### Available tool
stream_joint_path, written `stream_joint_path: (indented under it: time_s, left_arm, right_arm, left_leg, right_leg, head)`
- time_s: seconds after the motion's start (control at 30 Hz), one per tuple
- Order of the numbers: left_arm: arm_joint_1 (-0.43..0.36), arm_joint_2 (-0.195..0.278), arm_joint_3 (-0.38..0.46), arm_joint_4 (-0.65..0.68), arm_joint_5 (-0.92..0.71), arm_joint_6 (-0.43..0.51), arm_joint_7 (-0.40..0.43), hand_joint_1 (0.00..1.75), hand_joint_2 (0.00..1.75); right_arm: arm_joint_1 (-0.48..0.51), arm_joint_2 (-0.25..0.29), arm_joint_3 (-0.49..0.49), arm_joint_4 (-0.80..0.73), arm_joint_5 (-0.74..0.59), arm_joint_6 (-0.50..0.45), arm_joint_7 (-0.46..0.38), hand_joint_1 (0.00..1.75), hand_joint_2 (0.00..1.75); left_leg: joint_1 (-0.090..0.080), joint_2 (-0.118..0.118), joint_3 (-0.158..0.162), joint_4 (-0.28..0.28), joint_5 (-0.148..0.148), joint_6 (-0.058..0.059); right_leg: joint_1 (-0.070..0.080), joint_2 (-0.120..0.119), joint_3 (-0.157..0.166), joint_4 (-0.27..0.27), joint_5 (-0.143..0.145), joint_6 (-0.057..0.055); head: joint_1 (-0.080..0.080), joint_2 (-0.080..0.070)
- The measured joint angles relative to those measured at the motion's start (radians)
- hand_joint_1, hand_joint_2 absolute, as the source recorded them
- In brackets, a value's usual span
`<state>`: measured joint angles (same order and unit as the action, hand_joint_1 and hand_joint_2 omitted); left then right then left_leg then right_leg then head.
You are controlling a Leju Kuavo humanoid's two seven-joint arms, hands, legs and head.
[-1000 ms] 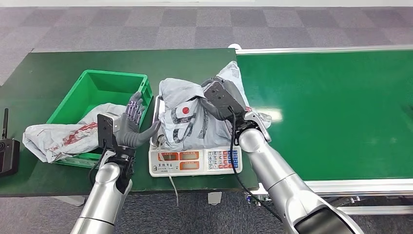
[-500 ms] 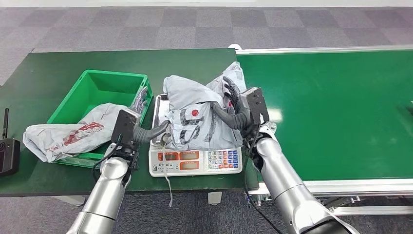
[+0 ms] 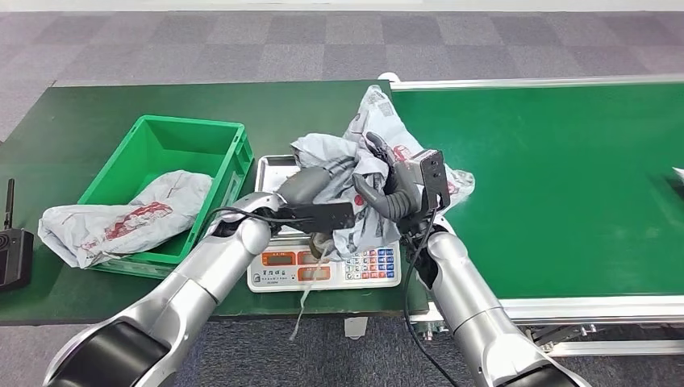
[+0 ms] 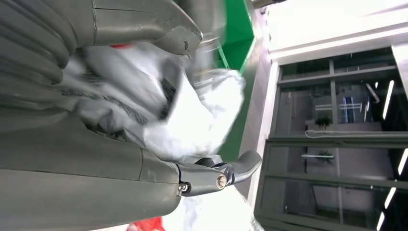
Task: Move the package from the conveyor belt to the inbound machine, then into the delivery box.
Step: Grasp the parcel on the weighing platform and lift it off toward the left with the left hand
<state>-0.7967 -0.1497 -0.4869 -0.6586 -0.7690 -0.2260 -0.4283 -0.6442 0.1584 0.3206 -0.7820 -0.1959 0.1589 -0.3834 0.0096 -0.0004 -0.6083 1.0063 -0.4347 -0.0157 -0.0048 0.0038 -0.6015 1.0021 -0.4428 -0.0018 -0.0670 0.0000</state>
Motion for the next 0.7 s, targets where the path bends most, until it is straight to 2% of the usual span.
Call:
stream_joint_path:
  time_s: [0.07, 0.2, 0.37, 0.7]
  left_arm:
    - [-0.033, -0.018, -0.06, 0.076, -0.045, -0.086, -0.024, 0.0, 1.75]
    - [-0.062, -0.043, -0.158, 0.186, -0.08, -0.201, -0.055, 1.75, 1.75]
    - [-0.09, -0.047, -0.212, 0.249, -0.069, -0.213, -0.068, 1.75, 1.75]
    - [-0.116, -0.034, -0.223, 0.237, -0.019, -0.019, -0.075, 1.75, 1.75]
  right_arm:
    - [-0.002, 0.001, -0.002, 0.0, -0.003, -0.002, 0.004, 0.0, 1.75]
    - [-0.011, 0.001, -0.005, 0.0, -0.009, -0.004, 0.011, 0.0, 1.75]
    - [-0.011, -0.001, -0.008, 0.0, -0.024, -0.004, 0.004, 0.0, 1.75]
    - [0.016, -0.024, -0.01, -0.019, -0.043, -0.021, -0.011, 0.0, 1.75]
  left_leg:
    - [0.0, 0.0, 0.0, 0.0, 0.0, 0.0]
    - [0.0, 0.0, 0.0, 0.0, 0.0, 0.0]
    - [0.0, 0.0, 0.001, 0.0, 0.0, 0.0]
    - [0.0, 0.0, 0.002, 0.0, 0.0, 0.0]
  right_leg:
    - [0.0, 0.0, 0.0, 0.0, 0.0, 0.0]
    - [0.0, 0.0, 0.0, 0.0, 0.0, 0.0]
    - [0.0, 0.0, 0.002, 0.0, 0.0, 0.0]
    - [0.0, 0.0, 0.002, 0.0, 0.0, 0.0]
  head:
    - [0.0, 0.0]
    - [0.0, 0.0]
    - [0.0, 0.0]
    - [0.0, 0.0]
